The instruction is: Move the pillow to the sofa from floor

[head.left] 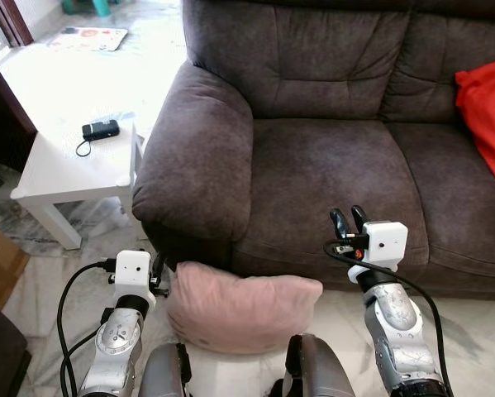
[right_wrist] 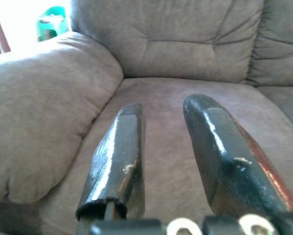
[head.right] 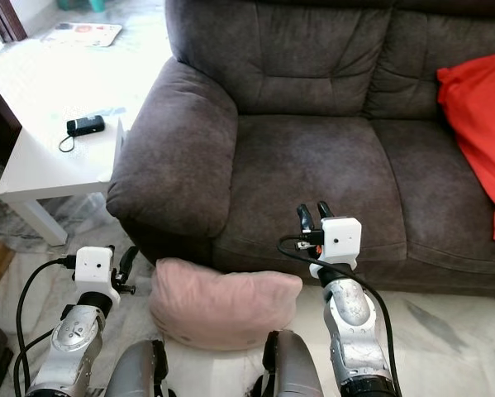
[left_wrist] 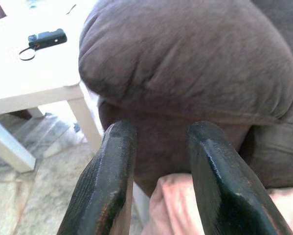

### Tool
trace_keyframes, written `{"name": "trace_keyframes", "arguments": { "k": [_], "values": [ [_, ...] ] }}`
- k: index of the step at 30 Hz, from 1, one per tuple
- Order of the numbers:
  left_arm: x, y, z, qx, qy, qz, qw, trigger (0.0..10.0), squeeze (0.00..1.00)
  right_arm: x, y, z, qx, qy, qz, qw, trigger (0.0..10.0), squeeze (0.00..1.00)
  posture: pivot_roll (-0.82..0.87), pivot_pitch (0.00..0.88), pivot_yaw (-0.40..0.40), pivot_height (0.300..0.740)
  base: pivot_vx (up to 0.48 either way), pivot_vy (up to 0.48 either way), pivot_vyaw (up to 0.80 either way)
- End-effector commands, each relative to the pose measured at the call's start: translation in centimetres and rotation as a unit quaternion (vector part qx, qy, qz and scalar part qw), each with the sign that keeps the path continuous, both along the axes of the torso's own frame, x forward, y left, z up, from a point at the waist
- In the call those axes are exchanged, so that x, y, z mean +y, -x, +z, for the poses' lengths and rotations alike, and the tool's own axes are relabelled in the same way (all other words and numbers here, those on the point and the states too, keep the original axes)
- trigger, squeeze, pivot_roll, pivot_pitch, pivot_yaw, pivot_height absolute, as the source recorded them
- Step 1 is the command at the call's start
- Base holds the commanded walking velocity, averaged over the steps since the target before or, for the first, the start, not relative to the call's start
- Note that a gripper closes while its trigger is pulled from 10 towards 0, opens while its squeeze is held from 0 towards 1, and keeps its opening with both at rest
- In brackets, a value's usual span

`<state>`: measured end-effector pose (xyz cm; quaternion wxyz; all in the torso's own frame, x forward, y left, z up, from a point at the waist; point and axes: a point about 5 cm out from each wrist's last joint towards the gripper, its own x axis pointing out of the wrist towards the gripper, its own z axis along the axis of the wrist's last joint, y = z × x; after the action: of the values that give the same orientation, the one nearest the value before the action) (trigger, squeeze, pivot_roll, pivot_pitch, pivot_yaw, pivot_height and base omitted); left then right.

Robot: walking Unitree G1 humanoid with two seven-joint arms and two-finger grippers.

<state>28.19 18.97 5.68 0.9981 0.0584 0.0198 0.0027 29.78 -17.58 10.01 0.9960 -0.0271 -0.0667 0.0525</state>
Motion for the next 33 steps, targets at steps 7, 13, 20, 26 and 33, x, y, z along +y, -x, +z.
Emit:
{"name": "trace_keyframes", "arguments": {
  "k": [7,13,20,26,33],
  "values": [
    [0.0,0.1,-0.1,0.000,0.003,0.000,1.000,10.0,0.00,-0.1,-0.1,0.2,-0.003,-0.002,-0.001,1.000,10.0,0.00,-0.03,0.137,-0.044,0.602,0.310,0.000,0.00],
    [-0.2,0.1,-0.1,-0.001,0.001,-0.004,1.000,10.0,0.00,0.0,-0.1,0.1,-0.003,-0.003,-0.001,1.000,10.0,0.00,-0.03,0.137,-0.044,0.602,0.322,0.000,0.00],
    [-0.3,0.1,-0.1,-0.002,-0.001,-0.008,1.000,10.0,0.00,0.0,-0.1,0.1,-0.003,-0.004,-0.001,1.000,10.0,0.00,-0.03,0.138,-0.044,0.602,0.326,0.000,0.00],
    [-0.6,0.1,-0.1,-0.001,-0.006,-0.016,1.000,10.0,0.00,0.0,-0.1,0.1,-0.002,-0.004,-0.001,1.000,10.0,0.00,-0.03,0.137,-0.044,0.602,0.337,0.000,0.00],
    [-1.0,0.2,-0.2,0.004,0.000,-0.035,0.999,10.0,0.00,0.1,-0.1,0.0,-0.001,-0.005,-0.001,1.000,10.0,0.00,-0.03,0.138,-0.044,0.602,0.133,0.000,0.00]
  ]
}}
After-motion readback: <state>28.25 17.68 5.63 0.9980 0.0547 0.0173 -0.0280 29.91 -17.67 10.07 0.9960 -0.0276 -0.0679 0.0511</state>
